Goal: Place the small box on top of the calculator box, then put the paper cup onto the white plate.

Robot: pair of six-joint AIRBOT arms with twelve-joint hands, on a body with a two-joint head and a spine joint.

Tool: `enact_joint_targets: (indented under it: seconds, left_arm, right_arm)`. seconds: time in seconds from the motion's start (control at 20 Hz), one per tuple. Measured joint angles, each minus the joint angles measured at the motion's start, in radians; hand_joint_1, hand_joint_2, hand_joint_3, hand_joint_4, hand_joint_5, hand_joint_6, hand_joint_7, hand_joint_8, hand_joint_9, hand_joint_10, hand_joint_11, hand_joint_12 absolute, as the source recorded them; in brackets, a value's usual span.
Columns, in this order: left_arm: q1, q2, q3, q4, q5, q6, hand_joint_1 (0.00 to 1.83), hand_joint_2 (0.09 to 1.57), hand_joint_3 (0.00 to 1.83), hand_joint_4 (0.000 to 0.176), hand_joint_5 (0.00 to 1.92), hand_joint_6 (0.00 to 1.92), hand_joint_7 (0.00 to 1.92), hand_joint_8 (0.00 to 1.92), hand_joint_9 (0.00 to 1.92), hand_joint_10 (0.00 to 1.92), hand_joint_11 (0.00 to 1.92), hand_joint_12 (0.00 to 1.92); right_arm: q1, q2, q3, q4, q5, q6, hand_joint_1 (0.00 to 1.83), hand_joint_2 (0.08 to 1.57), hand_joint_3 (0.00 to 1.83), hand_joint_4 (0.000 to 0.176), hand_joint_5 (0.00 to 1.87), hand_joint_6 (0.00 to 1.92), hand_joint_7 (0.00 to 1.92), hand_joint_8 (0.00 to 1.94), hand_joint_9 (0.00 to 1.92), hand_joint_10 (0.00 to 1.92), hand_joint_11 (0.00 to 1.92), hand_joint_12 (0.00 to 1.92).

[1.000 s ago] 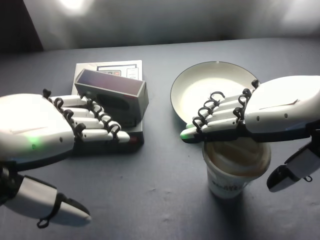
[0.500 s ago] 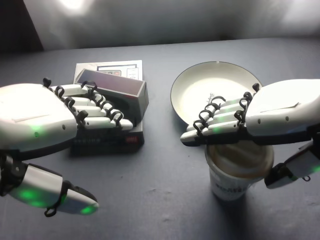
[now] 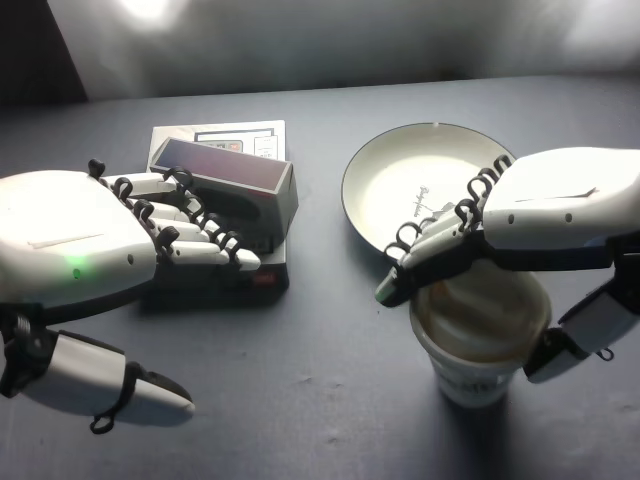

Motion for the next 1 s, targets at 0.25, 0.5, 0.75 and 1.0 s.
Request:
enact_joint_targets:
  seconds: [0.25, 0.5, 0.75, 1.0]
  left_arm:
    - [-0.005, 0.000, 0.000, 0.000, 0.006, 0.002, 0.32, 1.09, 0.00, 0.000, 0.28, 0.00, 0.33, 0.00, 0.32, 0.00, 0.00, 0.63]
    - [-0.005, 0.000, 0.000, -0.004, 0.009, 0.003, 0.32, 1.11, 0.00, 0.000, 0.24, 0.00, 0.30, 0.00, 0.30, 0.00, 0.00, 0.56]
    - [-0.005, 0.000, 0.000, -0.005, 0.010, 0.003, 0.29, 1.11, 0.00, 0.000, 0.25, 0.01, 0.31, 0.01, 0.30, 0.01, 0.00, 0.59]
    - [-0.005, -0.001, 0.000, -0.003, 0.010, 0.003, 0.28, 1.12, 0.00, 0.000, 0.26, 0.00, 0.32, 0.01, 0.32, 0.01, 0.00, 0.61]
  right_arm:
    - [0.038, 0.005, 0.005, 0.065, 0.000, -0.011, 1.48, 1.15, 0.00, 0.000, 0.81, 1.16, 0.91, 0.95, 0.83, 1.19, 0.74, 1.69]
    - [0.090, 0.002, 0.012, 0.086, -0.024, -0.011, 1.48, 1.14, 0.00, 0.000, 0.82, 1.12, 0.91, 0.92, 0.88, 1.15, 0.77, 1.66]
    - [0.184, -0.062, 0.115, 0.097, -0.061, 0.021, 1.48, 1.15, 0.00, 0.000, 0.81, 1.14, 0.89, 0.95, 0.86, 1.17, 0.77, 1.67]
    - [0.239, -0.196, 0.320, 0.008, -0.036, 0.089, 1.48, 1.15, 0.00, 0.000, 0.80, 1.17, 0.88, 0.97, 0.84, 1.19, 0.75, 1.68]
